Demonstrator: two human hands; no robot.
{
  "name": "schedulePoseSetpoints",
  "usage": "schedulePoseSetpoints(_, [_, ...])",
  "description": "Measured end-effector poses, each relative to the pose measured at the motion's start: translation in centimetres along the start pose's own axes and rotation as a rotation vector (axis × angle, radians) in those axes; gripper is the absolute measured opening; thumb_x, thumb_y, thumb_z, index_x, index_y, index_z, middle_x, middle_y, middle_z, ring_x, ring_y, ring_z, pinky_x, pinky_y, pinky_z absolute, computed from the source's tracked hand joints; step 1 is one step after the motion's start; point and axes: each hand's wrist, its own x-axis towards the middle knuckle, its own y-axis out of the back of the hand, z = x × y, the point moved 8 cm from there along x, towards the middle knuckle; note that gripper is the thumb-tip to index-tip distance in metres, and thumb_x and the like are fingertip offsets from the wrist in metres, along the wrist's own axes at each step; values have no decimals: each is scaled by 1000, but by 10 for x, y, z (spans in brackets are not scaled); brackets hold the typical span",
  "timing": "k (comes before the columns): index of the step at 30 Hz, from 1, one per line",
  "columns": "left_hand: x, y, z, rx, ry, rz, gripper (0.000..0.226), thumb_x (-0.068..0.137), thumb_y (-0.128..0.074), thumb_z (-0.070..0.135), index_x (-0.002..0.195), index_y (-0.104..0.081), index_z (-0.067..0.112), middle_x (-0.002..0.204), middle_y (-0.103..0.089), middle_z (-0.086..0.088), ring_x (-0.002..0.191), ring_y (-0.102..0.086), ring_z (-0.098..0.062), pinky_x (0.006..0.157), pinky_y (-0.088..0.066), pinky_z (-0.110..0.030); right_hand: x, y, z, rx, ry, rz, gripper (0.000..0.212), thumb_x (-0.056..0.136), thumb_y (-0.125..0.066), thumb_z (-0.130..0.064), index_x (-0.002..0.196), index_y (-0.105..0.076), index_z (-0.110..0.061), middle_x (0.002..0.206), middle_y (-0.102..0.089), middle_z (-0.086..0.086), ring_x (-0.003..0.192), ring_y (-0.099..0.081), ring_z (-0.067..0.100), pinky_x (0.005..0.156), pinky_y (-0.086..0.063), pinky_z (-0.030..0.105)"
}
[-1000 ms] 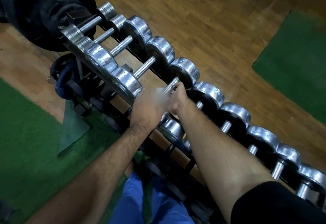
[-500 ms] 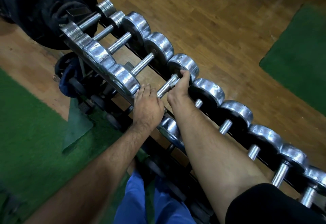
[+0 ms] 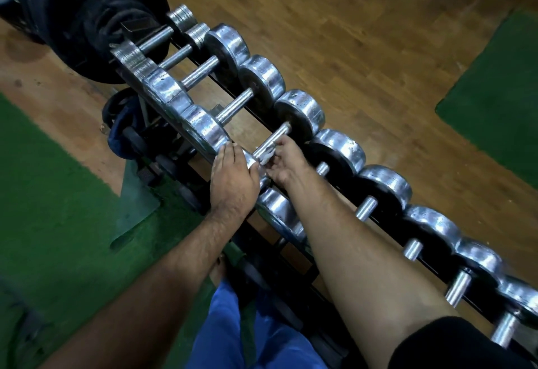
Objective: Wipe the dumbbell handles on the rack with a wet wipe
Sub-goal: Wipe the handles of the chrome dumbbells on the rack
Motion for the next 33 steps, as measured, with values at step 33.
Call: schedulePoseSetpoints(33, [-92, -33, 61, -84, -269, -142, 55, 101, -42, 31, 147, -37, 2, 154, -36, -17, 144, -29, -29, 120, -20, -35, -65, 79, 19, -1853, 999, -70, 38, 82, -56, -14, 118, -69, -15, 122, -67, 6, 121, -55, 30, 99, -47, 43])
